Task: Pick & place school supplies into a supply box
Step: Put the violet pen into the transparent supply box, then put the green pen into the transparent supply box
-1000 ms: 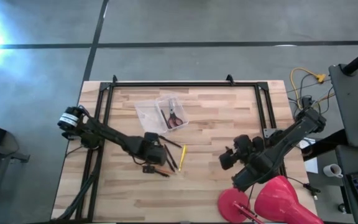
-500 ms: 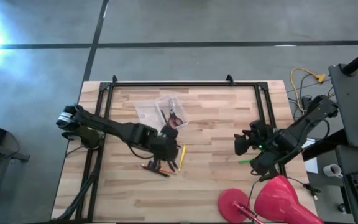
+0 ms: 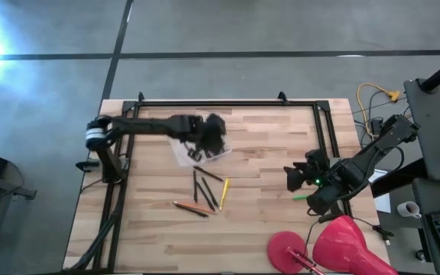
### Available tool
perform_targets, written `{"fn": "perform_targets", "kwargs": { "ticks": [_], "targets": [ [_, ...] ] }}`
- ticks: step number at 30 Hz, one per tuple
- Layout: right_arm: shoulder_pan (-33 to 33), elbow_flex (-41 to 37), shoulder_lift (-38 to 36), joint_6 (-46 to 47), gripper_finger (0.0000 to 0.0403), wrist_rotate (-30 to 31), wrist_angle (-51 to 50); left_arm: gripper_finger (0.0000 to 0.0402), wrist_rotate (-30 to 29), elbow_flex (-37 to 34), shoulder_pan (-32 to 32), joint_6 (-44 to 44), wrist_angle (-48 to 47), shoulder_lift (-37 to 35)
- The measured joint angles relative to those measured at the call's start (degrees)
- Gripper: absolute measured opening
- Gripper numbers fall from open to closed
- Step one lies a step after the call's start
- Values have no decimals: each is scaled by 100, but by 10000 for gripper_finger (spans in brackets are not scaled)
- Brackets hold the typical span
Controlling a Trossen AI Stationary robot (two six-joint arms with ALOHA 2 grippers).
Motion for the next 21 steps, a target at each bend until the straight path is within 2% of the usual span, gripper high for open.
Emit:
{"fn": "perform_targets", "kwargs": {
  "ticks": [4, 6, 9, 12, 15, 17, 21],
  "targets": [
    [-14, -24, -2, 200, 219, -15, -2, 25, 32, -296, 395, 822, 851, 224],
    [-48, -19, -2, 204, 219, -48, -5, 26, 173, -349, 441, 928, 869, 368],
    [-152, 41, -2, 180, 219, -161, -2, 29, 721, -591, 582, 951, 1152, 443],
    [-271, 82, 0, -79, 219, -223, -2, 42, 633, -971, 680, 1121, 1893, 472],
    [-453, 108, 2, -506, 219, -742, 5, 70, 193, -1328, 678, 1134, 2411, 487],
    [-570, 109, 5, -883, 219, -1243, 28, 93, 112, -1455, 675, 1037, 2657, 455],
    [-692, 118, 48, -2037, 219, -2143, 92, 142, -261, -1560, 635, 585, 2602, 409]
  ]
}}
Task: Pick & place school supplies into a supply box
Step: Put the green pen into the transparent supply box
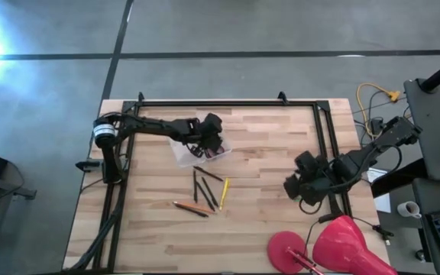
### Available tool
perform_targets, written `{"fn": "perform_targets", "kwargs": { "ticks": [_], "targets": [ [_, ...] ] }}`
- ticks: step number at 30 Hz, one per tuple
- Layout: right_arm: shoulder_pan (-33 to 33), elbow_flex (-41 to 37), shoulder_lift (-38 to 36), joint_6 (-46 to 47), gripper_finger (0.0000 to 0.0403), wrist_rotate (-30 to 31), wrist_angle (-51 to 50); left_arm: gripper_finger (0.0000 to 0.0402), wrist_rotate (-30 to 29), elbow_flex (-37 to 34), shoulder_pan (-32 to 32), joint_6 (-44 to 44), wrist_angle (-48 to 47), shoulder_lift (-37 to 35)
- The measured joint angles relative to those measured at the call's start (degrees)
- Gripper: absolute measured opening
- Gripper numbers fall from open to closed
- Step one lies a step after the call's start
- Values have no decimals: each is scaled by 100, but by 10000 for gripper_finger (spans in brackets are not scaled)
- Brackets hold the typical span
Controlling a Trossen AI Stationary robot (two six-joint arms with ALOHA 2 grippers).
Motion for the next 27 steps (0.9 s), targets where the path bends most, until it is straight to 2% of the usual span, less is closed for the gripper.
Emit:
{"fn": "perform_targets", "kwargs": {
  "ticks": [3, 6, 8, 12, 15, 19, 27],
  "targets": [
    [1, 7, 86, -1380, 219, -590, 18, 165, -720, 116, -201, -413, -117, -183],
    [-1, 0, 202, -2807, 219, -1204, 5, 174, -766, 409, -488, -1180, -643, -519],
    [-53, -17, 293, -3106, 219, -1587, -90, 175, -415, 724, -640, -2149, -1168, -684],
    [-185, -235, 538, -3752, 219, -2333, -258, 175, 728, 1461, -756, -4590, -2334, -864],
    [-182, -631, 705, -4531, 219, -2771, 54, 175, 1381, 1873, -816, -5768, -2806, -911],
    [-188, -1273, 1012, -5068, 219, -2965, 705, 175, 1499, 2296, -1070, -6378, -3104, -943],
    [-190, -2231, 1777, -4738, 219, -3123, 1797, 175, 1501, 2769, -1678, -6931, -3356, -952]
  ]
}}
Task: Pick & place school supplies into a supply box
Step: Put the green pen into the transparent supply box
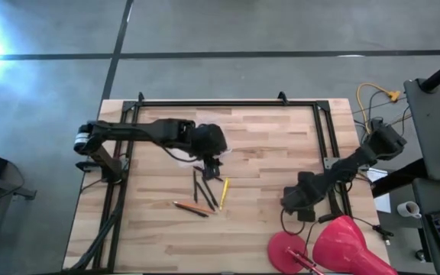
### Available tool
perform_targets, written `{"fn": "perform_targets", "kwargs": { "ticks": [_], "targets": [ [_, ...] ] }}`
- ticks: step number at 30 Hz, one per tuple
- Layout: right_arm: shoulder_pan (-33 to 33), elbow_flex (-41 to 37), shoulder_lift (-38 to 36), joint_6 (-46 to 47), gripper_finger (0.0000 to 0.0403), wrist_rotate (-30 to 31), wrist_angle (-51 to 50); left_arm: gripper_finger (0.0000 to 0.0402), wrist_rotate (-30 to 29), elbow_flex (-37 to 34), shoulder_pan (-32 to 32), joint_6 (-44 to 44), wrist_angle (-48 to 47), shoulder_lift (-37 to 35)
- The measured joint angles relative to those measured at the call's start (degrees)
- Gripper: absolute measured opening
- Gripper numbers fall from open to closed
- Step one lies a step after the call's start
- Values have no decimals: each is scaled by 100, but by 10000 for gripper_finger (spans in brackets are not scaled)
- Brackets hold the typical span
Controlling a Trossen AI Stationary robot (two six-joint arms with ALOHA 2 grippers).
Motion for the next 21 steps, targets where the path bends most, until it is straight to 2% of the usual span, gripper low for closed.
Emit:
{"fn": "perform_targets", "kwargs": {
  "ticks": [3, 5, 10, 12, 16, 18, 21],
  "targets": [
    [-113, -252, 147, 95, 205, -252, 341, 175, 7, 8, -105, -394, 2, 0],
    [-177, -360, 175, 93, 180, -319, 499, 175, 0, -37, -136, -599, -23, -7],
    [-404, -445, 42, -222, 76, -342, 553, 175, -43, -178, -209, -796, -636, -64],
    [-594, -466, -23, -256, 32, -399, 564, 175, -352, -319, -231, -939, -1059, -116],
    [-1312, -474, -192, -131, 16, -910, 739, 175, -1124, -917, -243, -1602, -1751, -441],
    [-1753, -369, -327, -115, 14, -829, 1194, 175, -1211, -1328, -252, -1994, -1737, -749],
    [-2552, -22, -578, -103, 12, -502, 2407, 175, -1206, -1910, -343, -2711, -1644, -1306]
  ]
}}
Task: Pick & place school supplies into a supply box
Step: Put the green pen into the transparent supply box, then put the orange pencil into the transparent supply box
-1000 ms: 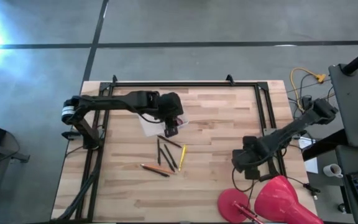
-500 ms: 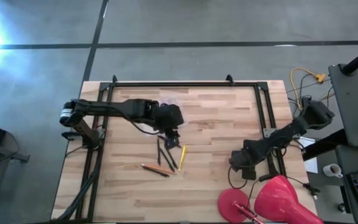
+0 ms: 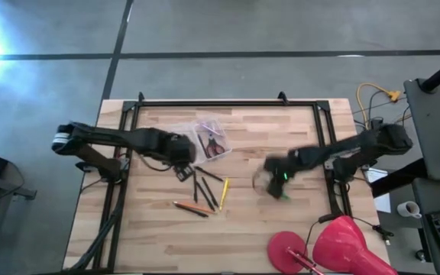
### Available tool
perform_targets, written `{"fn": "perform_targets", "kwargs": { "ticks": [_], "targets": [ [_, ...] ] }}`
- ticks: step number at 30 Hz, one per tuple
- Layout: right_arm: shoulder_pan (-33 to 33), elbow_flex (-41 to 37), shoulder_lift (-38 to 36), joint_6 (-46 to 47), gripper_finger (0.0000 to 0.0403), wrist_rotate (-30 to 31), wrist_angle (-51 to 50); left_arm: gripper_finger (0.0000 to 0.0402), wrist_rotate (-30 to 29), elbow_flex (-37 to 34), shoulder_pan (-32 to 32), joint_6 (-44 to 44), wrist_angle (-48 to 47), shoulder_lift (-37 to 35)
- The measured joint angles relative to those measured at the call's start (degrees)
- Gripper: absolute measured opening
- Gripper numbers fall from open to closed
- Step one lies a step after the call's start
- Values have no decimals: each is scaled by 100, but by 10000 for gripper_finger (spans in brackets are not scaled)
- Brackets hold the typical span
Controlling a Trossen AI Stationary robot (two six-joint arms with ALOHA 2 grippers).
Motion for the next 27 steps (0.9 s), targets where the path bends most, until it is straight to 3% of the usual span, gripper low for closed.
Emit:
{"fn": "perform_targets", "kwargs": {
  "ticks": [7, 12, 15, 20, 24, 27],
  "targets": [
    [-1759, 830, 165, 551, 10, -394, 2548, 175, -8, -1289, -313, -1480, 464, -1478],
    [-2381, 2121, 1422, 456, 11, -811, 2744, 175, 0, -2054, -674, -1491, 1726, -2253],
    [-2536, 3152, 2340, 325, 25, -1017, 2691, 175, 13, -2437, -894, -1208, 2416, -2552],
    [-2720, 4729, 3660, -101, 74, -642, 1153, 175, 20, -2899, -1296, -1087, 2809, -2775],
    [-2773, 5549, 4236, -645, 116, -519, 206, 175, 28, -3227, -1584, -1081, 3186, -2786],
    [-2756, 5881, 4342, -831, 141, -545, 28, 175, 37, -3601, -1732, -1162, 3853, -2729]
  ]
}}
